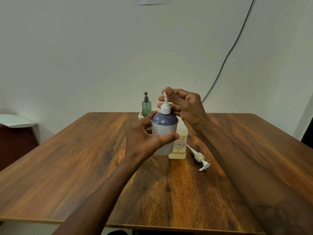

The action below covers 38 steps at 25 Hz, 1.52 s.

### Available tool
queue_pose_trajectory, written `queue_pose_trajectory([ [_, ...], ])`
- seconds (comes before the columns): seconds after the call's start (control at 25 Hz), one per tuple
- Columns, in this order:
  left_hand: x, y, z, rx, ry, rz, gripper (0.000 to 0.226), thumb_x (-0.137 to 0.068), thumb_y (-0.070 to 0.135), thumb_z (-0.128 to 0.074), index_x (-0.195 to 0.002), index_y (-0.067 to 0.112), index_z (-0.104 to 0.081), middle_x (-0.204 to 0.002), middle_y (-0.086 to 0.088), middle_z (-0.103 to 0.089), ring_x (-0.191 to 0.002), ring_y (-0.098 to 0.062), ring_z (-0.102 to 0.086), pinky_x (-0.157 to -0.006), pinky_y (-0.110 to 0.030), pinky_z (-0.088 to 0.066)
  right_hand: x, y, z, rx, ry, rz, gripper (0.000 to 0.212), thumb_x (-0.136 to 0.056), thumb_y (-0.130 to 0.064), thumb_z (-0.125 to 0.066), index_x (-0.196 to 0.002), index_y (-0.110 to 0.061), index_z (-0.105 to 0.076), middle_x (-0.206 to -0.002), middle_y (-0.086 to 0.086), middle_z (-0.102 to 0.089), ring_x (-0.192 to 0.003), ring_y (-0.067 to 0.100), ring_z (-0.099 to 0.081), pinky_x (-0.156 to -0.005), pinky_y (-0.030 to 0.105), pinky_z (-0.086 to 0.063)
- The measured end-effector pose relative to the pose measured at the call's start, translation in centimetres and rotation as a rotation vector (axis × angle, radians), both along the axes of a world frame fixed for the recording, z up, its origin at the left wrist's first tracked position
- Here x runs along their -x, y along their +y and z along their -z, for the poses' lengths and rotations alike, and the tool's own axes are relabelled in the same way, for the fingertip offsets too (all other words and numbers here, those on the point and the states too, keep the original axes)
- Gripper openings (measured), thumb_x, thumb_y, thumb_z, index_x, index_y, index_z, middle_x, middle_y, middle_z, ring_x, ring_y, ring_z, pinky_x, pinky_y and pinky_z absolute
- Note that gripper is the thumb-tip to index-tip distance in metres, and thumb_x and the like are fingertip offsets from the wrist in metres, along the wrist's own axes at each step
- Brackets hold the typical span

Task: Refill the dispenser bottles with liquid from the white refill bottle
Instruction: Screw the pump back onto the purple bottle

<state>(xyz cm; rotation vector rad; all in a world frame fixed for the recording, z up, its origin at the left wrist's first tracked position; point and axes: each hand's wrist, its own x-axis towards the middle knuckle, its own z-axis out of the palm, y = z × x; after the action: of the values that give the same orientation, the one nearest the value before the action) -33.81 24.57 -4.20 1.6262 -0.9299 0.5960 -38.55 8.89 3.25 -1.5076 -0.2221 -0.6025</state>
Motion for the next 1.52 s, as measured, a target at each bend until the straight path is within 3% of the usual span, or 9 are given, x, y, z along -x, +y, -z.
queue_pose_trajectory([
  [0.12, -0.1, 0.3, -0.3, -0.009, -0.017, -0.022, 0.075, -0.067, 0.054, -0.093, -0.131, 0.023, -0.068, -0.113, 0.011, -0.075, -0.096, 0.0, -0.07, -0.078, -0.014, -0.057, 0.0, 0.0, -0.3, -0.022, 0.027, -0.069, 0.032, -0.091, -0.029, -0.067, -0.114, -0.006, -0.069, -0.109, 0.018, -0.076, -0.1, 0.035, -0.074, -0.087, 0.041, -0.062],
  [0.28, 0.1, 0.1, -0.3, -0.006, -0.005, -0.039, 0.075, -0.067, 0.057, -0.092, -0.13, 0.025, -0.068, -0.112, 0.011, -0.075, -0.094, 0.001, -0.07, -0.077, -0.016, -0.059, -0.3, 0.4, -0.2, -0.024, -0.017, 0.153, 0.025, -0.085, -0.023, -0.081, -0.099, -0.013, -0.064, -0.099, 0.016, -0.077, -0.091, 0.034, -0.076, -0.084, 0.054, -0.062],
  [0.48, 0.1, -0.9, 0.2, 0.002, -0.009, -0.131, 0.08, -0.065, 0.066, -0.087, -0.13, 0.022, -0.068, -0.112, 0.007, -0.075, -0.089, 0.002, -0.069, -0.075, -0.008, -0.054, -0.5, 1.8, -0.1, 0.306, -0.198, 0.647, 0.029, -0.077, -0.025, -0.085, -0.069, -0.017, -0.058, -0.07, 0.002, -0.069, -0.066, 0.02, -0.071, -0.064, 0.042, -0.062],
  [0.56, 0.2, -1.2, 0.1, 0.004, -0.014, -0.129, 0.077, -0.066, 0.064, -0.087, -0.128, 0.022, -0.068, -0.111, 0.006, -0.075, -0.088, 0.003, -0.067, -0.074, -0.006, -0.052, -0.2, 2.0, -0.6, 0.368, -0.241, 0.731, 0.034, -0.077, -0.022, -0.084, -0.062, -0.021, -0.054, -0.064, 0.0, -0.065, -0.061, 0.019, -0.066, -0.062, 0.04, -0.06],
  [0.72, 0.4, -1.7, -0.8, 0.021, -0.025, -0.104, 0.077, -0.067, 0.062, -0.087, -0.129, 0.021, -0.068, -0.11, 0.01, -0.073, -0.087, 0.0, -0.068, -0.074, -0.005, -0.052, 0.6, 0.9, -1.3, 0.335, -0.198, 0.655, 0.033, -0.076, -0.03, -0.089, -0.074, -0.013, -0.061, -0.07, -0.001, -0.069, -0.064, 0.011, -0.069, -0.066, 0.032, -0.062],
  [0.8, 0.3, -1.9, -1.4, 0.038, -0.026, -0.091, 0.078, -0.067, 0.066, -0.085, -0.129, 0.022, -0.068, -0.112, 0.01, -0.073, -0.089, -0.001, -0.069, -0.075, -0.007, -0.054, 0.9, 0.6, -1.7, 0.32, -0.167, 0.615, 0.032, -0.076, -0.034, -0.089, -0.086, -0.017, -0.065, -0.079, -0.007, -0.073, -0.071, 0.003, -0.072, -0.071, 0.028, -0.063],
  [1.0, -0.9, -2.7, -3.2, 0.021, -0.03, -0.038, 0.082, -0.068, 0.069, -0.083, -0.132, 0.02, -0.067, -0.116, 0.005, -0.075, -0.093, -0.006, -0.071, -0.081, -0.022, -0.061, 0.8, -0.3, -3.4, 0.274, -0.14, 0.598, 0.029, -0.079, -0.032, -0.087, -0.099, -0.017, -0.073, -0.092, -0.001, -0.079, -0.082, 0.009, -0.076, -0.077, 0.037, -0.064],
  [1.2, -2.4, -3.7, -5.7, 0.026, -0.04, -0.002, 0.074, -0.069, 0.061, -0.088, -0.13, 0.024, -0.068, -0.114, 0.008, -0.075, -0.093, -0.006, -0.071, -0.081, -0.015, -0.058, -0.9, -1.3, -5.8, 0.301, -0.148, 0.576, 0.025, -0.082, -0.03, -0.084, -0.103, -0.019, -0.077, -0.096, -0.003, -0.079, -0.085, 0.008, -0.076, -0.08, 0.036, -0.064],
  [1.52, -9.8, -7.3, -8.7, 0.03, 0.01, -0.036, 0.074, -0.069, 0.064, -0.086, -0.13, 0.024, -0.067, -0.117, 0.008, -0.074, -0.095, -0.01, -0.071, -0.085, -0.018, -0.059, -8.1, -5.0, -9.4, 0.352, -0.093, 0.467, 0.038, -0.083, -0.034, -0.083, -0.114, -0.014, -0.076, -0.105, 0.0, -0.078, -0.094, 0.012, -0.075, -0.085, 0.036, -0.063],
])
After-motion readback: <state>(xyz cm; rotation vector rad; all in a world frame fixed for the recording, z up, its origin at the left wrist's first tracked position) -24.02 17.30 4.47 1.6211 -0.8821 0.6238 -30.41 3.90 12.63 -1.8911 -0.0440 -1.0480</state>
